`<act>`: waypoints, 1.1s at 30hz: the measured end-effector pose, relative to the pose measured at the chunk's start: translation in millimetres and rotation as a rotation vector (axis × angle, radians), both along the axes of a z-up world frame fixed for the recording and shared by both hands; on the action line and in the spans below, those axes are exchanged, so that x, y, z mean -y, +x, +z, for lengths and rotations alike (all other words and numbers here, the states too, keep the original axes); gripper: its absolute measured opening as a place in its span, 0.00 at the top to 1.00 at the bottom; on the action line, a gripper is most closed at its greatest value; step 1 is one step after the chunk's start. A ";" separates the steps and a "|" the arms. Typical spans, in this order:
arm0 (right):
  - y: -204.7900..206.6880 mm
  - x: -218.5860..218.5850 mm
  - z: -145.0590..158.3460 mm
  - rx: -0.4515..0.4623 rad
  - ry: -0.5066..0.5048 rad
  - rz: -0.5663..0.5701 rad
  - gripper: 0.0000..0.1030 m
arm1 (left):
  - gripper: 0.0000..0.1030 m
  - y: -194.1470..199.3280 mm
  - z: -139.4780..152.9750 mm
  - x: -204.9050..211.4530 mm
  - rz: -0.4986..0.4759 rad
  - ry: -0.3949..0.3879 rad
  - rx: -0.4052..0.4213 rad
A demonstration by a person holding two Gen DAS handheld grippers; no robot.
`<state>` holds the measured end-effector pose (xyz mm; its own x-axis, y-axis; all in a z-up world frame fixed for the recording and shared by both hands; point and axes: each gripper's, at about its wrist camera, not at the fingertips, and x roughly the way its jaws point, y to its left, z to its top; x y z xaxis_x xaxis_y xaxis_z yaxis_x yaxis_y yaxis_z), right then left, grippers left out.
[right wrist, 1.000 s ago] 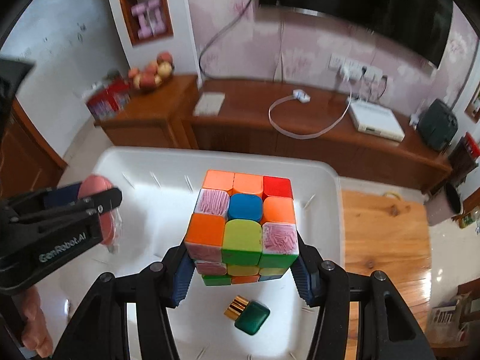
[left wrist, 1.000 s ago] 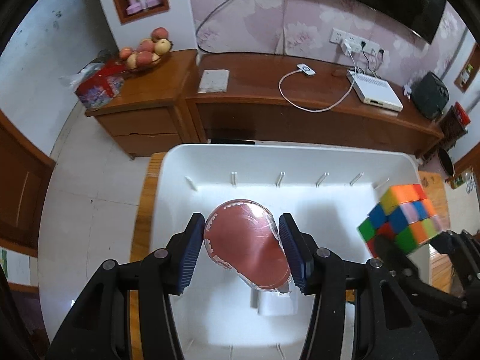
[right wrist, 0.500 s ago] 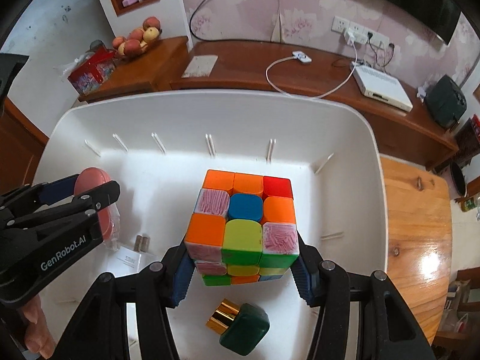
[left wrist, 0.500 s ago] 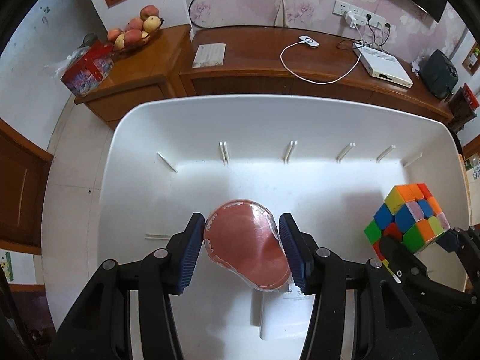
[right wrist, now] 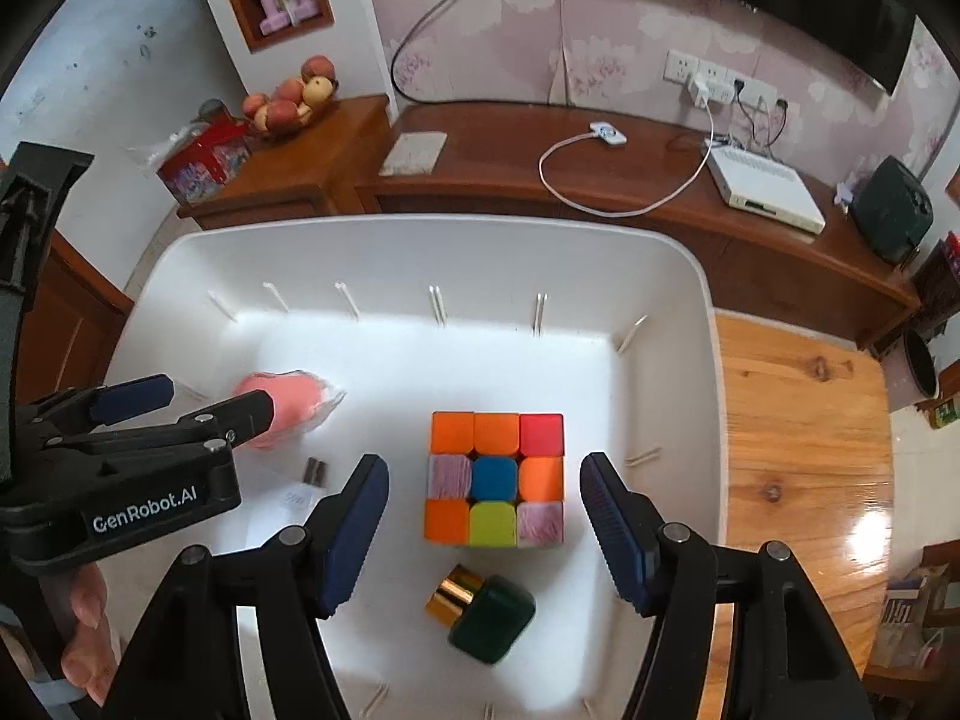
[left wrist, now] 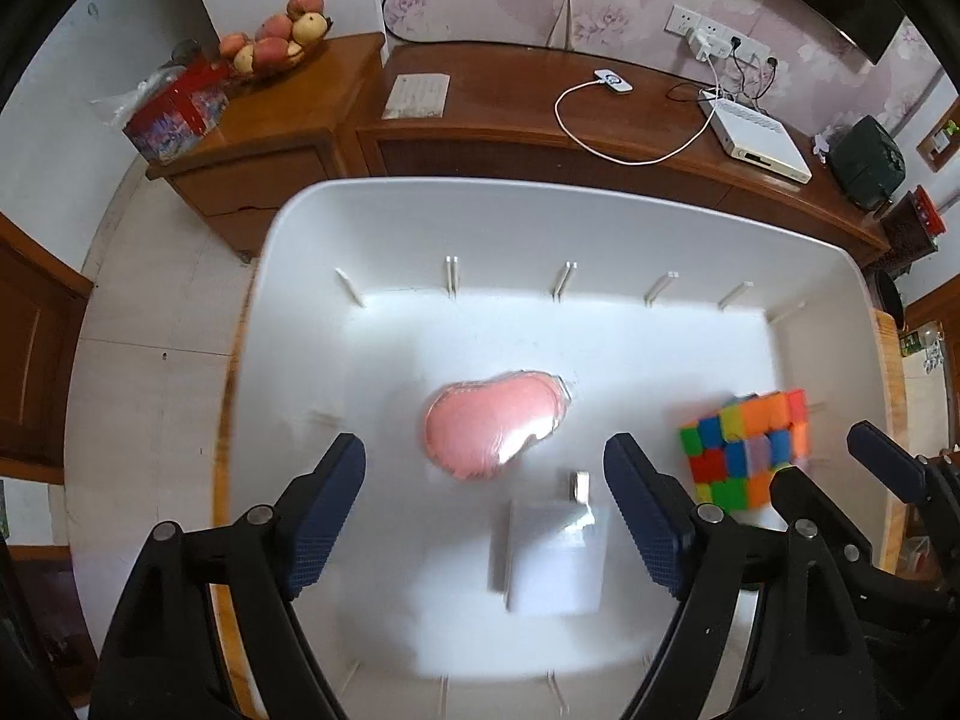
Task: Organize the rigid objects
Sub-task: 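Lift both items over the white bin and open both tools to drop them, then withdraw both tools from the bin toward the remaining items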
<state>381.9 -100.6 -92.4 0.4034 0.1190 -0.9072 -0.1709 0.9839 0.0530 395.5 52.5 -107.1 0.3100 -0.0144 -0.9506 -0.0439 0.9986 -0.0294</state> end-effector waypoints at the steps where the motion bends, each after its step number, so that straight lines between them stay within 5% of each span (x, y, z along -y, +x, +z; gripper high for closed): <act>1: -3.7 0.3 4.4 0.007 0.000 0.002 0.35 | 0.18 -2.0 4.2 -1.1 -0.004 0.000 0.004; 19: -120.7 32.3 116.1 0.185 0.008 0.010 0.35 | 0.18 -113.8 126.1 -11.4 -0.080 0.061 0.151; 33: -240.4 34.8 172.4 0.380 0.025 0.153 0.30 | 0.17 -231.8 157.5 -18.3 -0.184 0.082 0.230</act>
